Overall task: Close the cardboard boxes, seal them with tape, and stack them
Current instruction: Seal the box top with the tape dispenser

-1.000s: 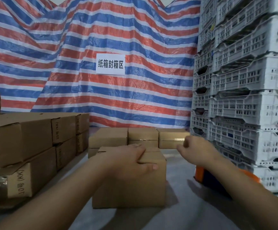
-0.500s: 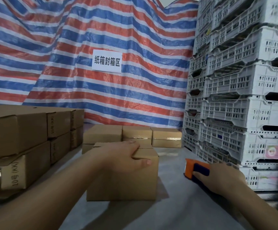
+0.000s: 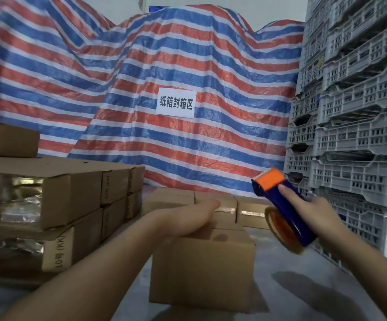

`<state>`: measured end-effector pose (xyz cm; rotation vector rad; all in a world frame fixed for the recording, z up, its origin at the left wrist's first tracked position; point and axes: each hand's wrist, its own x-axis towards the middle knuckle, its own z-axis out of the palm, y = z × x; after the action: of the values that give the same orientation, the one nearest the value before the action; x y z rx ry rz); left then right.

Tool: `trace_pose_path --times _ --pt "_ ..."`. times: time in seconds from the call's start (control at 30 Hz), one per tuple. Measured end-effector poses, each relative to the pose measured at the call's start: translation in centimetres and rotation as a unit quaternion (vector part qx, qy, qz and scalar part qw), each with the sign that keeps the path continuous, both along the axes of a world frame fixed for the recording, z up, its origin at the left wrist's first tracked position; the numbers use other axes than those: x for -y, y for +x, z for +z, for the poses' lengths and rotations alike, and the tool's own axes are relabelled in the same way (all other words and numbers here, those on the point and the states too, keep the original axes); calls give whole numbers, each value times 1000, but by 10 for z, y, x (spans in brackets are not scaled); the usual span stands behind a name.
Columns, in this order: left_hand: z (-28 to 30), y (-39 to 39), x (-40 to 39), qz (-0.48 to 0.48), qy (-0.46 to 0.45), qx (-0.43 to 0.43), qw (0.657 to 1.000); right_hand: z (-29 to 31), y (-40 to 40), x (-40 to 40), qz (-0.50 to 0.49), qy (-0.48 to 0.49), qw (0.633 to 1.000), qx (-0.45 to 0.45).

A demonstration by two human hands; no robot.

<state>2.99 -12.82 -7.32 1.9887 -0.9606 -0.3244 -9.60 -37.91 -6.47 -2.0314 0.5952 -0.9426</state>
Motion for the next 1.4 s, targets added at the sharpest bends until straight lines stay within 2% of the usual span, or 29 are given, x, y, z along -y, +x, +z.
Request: trace_pose_path --times 0.07,0.17,0.23,0.33,0.4,0.53,0.63,0.8,1.0,1.13,1.4 --pt "-2 9 0 -11 -58 -69 996 25 10 -15 81 59 994 33" --pt "-4 14 -2 -9 -165 -140 976 50 27 -38 212 124 967 65" --pt "-1 13 -2 7 -218 -185 958 58 37 -52 283 151 946 46" --pt "-1 10 -3 43 -256 -235 937 58 54 -61 327 163 931 -22" --pt "-1 8 -4 64 -285 -257 921 55 61 -64 333 149 930 -55" --pt "1 10 -6 114 -349 -307 878 54 69 -64 318 114 939 -67" --pt "3 10 -7 102 -362 -330 866 57 72 -66 317 78 941 -84" --pt "1 9 -12 63 -352 -341 870 60 73 -73 321 41 941 -100" --pt "-2 16 -13 56 -414 -390 820 64 75 -76 331 52 936 -112" --pt "-2 16 -14 58 -434 -387 812 66 76 -79 337 58 932 -120" --pt "-3 10 -17 85 -447 -353 817 67 75 -82 339 27 931 -129"
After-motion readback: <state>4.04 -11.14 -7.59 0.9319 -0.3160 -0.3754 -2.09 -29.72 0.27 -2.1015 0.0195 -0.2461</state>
